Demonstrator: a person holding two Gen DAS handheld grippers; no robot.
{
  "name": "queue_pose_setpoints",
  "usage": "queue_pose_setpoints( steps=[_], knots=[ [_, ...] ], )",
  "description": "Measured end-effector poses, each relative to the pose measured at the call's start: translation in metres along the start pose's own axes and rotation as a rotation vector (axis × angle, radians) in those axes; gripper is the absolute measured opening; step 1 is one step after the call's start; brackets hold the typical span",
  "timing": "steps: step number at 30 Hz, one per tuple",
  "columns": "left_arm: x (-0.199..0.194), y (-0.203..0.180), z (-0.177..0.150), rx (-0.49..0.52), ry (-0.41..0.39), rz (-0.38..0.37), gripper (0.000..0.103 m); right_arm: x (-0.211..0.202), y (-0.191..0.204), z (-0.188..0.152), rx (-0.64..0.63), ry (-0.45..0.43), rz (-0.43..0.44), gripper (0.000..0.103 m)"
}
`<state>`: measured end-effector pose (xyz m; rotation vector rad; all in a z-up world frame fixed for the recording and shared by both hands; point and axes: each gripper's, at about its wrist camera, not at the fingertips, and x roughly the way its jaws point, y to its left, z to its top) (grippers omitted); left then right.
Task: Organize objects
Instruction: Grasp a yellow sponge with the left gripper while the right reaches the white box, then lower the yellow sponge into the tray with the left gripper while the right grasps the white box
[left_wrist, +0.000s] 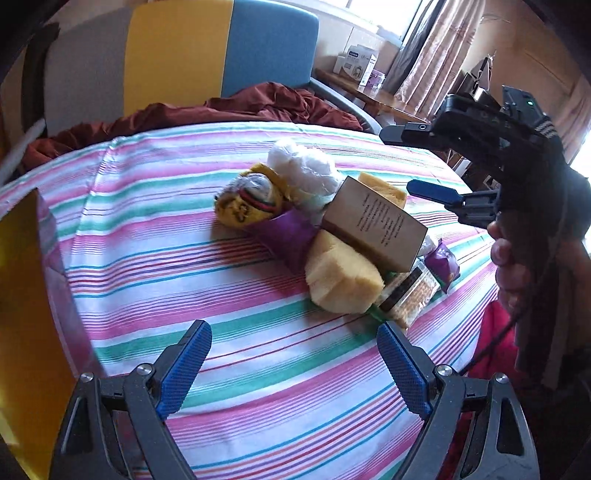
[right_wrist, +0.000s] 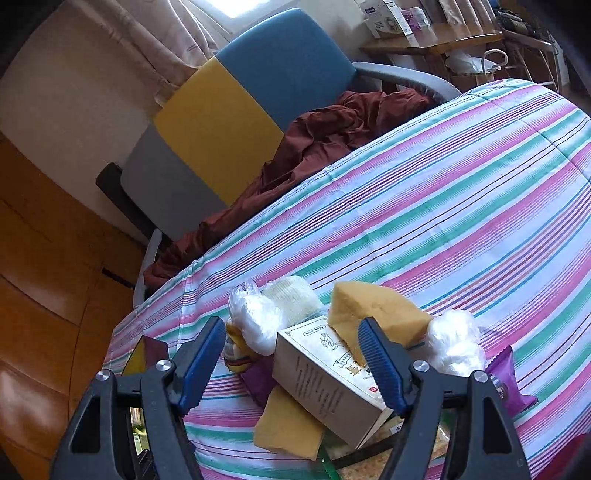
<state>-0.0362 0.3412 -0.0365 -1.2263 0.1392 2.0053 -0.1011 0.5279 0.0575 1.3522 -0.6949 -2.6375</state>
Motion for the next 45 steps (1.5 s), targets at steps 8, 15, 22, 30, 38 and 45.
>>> queue_pose_setpoints(
  steps=[8,15,22,30,38,45],
  knots=[
    [0.034,-0.011,0.016,-0.065,0.049,-0.063,0.085,0.003,-0.009,0.002,0.036,0.013,-0.020,0.076],
    [0.069,-0.014,0.032,-0.137,0.099,-0.118,0.054,0.006,-0.015,0.004,0.058,0.021,-0.032,0.076],
    [0.047,-0.013,0.008,-0.050,0.082,-0.134,0.046,0.015,-0.009,0.002,0.016,0.059,-0.043,0.076],
    [0.010,-0.005,-0.054,0.050,0.066,-0.122,0.047,0.030,0.009,-0.009,-0.094,0.134,-0.069,0.076],
    [0.011,-0.013,-0.058,0.093,0.044,-0.084,0.048,0.050,0.012,-0.024,-0.179,0.241,-0.184,0.076],
    [0.010,-0.010,-0.051,0.098,0.053,-0.080,0.060,0.064,0.010,-0.031,-0.190,0.318,-0.193,0.076]
  ],
)
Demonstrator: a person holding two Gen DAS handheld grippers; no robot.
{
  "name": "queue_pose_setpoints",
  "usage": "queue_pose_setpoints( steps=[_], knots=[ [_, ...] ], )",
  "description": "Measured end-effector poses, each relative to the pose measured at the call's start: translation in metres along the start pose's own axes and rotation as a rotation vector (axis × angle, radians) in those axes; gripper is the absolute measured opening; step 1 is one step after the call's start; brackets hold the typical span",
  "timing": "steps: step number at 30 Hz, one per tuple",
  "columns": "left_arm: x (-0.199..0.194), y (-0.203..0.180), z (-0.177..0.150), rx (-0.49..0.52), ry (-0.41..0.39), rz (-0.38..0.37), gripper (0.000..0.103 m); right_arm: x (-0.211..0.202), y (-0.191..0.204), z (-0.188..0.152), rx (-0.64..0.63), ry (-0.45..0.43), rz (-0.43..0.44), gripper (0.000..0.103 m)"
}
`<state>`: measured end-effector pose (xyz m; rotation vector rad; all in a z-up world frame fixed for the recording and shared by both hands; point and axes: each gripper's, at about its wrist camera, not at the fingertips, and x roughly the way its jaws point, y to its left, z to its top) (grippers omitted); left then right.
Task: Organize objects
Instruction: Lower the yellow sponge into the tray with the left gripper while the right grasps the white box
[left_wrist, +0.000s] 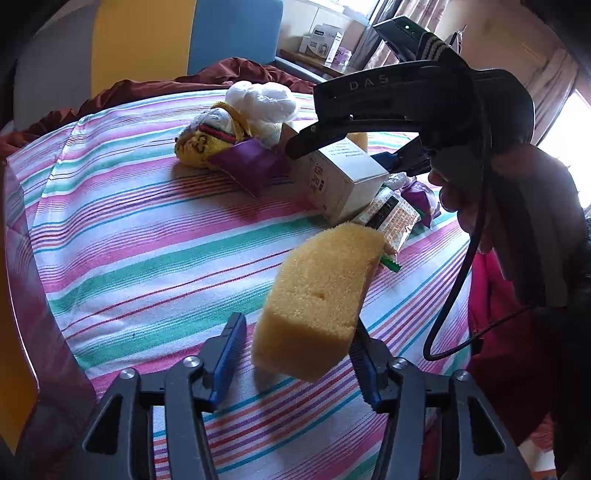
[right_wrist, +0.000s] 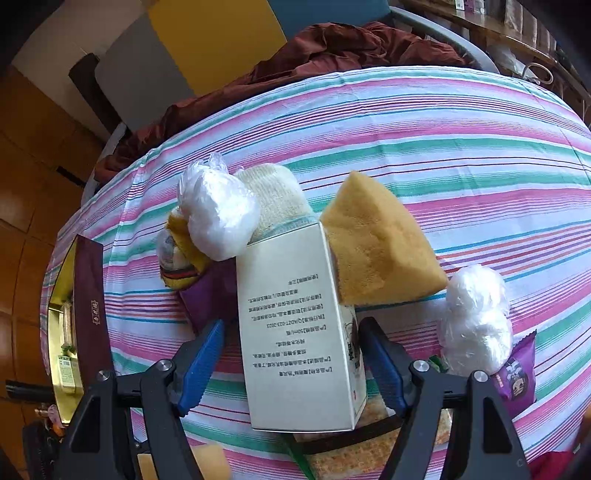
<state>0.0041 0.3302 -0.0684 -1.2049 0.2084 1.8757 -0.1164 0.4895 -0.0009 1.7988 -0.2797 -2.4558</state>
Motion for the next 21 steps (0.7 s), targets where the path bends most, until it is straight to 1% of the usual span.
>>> queue_pose_setpoints(
  steps=[3,4,7,11,17,20,21],
  knots=[
    [0.001,-0.002,0.002,0.011,-0.002,0.017,0.067,0.001,-0.003,0.000,0.014,0.003,-0.022,0.076],
    [0.001,-0.001,0.003,0.011,-0.002,0.022,0.067,0.001,-0.004,0.001,0.016,0.007,-0.026,0.076],
    [0.003,-0.001,0.005,0.015,-0.003,0.030,0.067,0.006,-0.003,0.000,0.006,0.029,-0.051,0.076],
    [0.001,-0.001,0.000,0.025,-0.012,0.043,0.067,0.015,-0.004,-0.003,0.004,0.065,-0.097,0.076],
    [-0.004,0.000,-0.001,0.020,-0.029,0.054,0.067,0.015,-0.005,-0.005,-0.002,0.066,-0.107,0.076],
    [-0.008,-0.002,-0.001,0.030,-0.040,0.059,0.063,0.013,-0.007,-0.007,0.001,0.065,-0.112,0.075],
    [-0.010,-0.002,-0.003,0.037,-0.043,0.059,0.060,0.013,-0.007,-0.007,0.003,0.064,-0.113,0.075]
  ],
)
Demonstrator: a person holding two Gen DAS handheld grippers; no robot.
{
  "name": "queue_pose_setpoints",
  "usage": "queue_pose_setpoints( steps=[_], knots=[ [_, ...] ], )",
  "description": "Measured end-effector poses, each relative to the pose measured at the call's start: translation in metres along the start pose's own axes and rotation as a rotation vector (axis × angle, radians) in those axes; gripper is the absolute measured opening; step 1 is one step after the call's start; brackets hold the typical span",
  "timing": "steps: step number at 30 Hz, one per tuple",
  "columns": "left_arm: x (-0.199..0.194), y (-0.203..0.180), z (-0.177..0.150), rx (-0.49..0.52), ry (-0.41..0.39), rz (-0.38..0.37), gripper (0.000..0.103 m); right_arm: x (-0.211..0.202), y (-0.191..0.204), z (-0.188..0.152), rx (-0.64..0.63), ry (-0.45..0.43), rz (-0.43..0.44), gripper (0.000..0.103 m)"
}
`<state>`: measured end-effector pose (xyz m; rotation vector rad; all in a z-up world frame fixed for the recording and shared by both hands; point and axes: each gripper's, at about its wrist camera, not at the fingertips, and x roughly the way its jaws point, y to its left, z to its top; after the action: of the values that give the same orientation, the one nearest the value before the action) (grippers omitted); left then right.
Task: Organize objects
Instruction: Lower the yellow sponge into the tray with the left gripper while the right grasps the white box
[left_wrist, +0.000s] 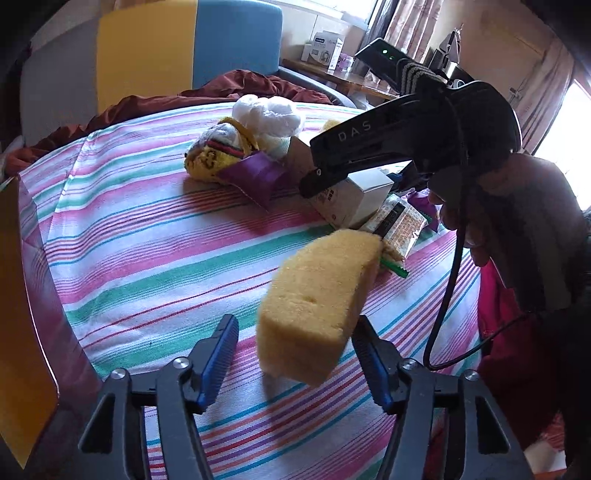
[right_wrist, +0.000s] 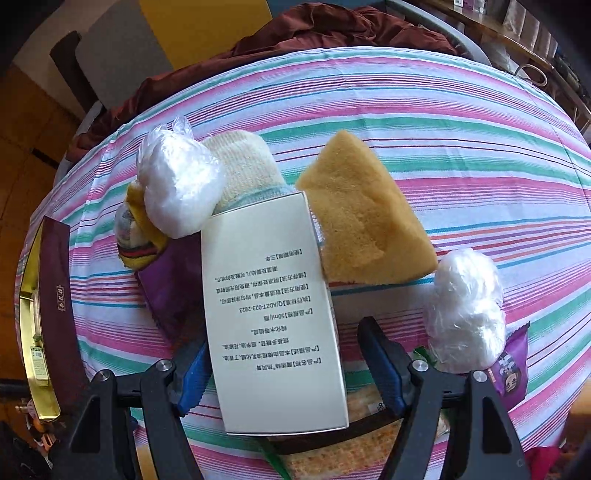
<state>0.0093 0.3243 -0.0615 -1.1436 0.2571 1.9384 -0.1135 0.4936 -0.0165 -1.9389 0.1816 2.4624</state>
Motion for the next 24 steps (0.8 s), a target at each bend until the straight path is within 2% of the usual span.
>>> queue_pose_setpoints(
  steps=[2,4,5,6,7,9,13,17,24],
  knots=[
    [0.002,0.000,-0.001,0.015,0.001,0.003,0.056,-0.001,-0.001,-0.001,0.005,-0.003,-0.007,0.075],
    [0.004,-0.001,-0.004,0.013,0.009,-0.005,0.045,-0.003,-0.003,-0.002,0.011,-0.005,-0.016,0.075],
    [0.008,0.002,-0.004,0.012,0.010,-0.005,0.044,-0.004,-0.005,-0.003,0.015,-0.007,-0.015,0.075],
    [0.007,0.002,-0.004,0.012,0.007,-0.002,0.042,-0.005,-0.006,-0.003,0.023,-0.011,-0.016,0.072],
    [0.006,0.002,-0.004,0.014,0.005,0.002,0.040,-0.006,-0.009,-0.004,0.032,-0.014,-0.016,0.058],
    [0.005,0.002,-0.005,0.011,0.006,0.011,0.040,-0.009,-0.014,-0.004,0.045,-0.028,-0.035,0.053],
    [0.000,0.004,-0.005,-0.007,0.006,0.012,0.040,-0.004,-0.012,-0.005,0.016,-0.019,-0.066,0.052],
    [-0.014,0.004,-0.001,-0.015,-0.021,0.010,0.040,-0.001,-0.014,-0.006,0.023,-0.012,-0.060,0.053],
    [-0.059,0.030,-0.001,-0.081,-0.098,0.060,0.040,0.002,-0.015,-0.010,0.003,-0.018,-0.079,0.053]
  ],
)
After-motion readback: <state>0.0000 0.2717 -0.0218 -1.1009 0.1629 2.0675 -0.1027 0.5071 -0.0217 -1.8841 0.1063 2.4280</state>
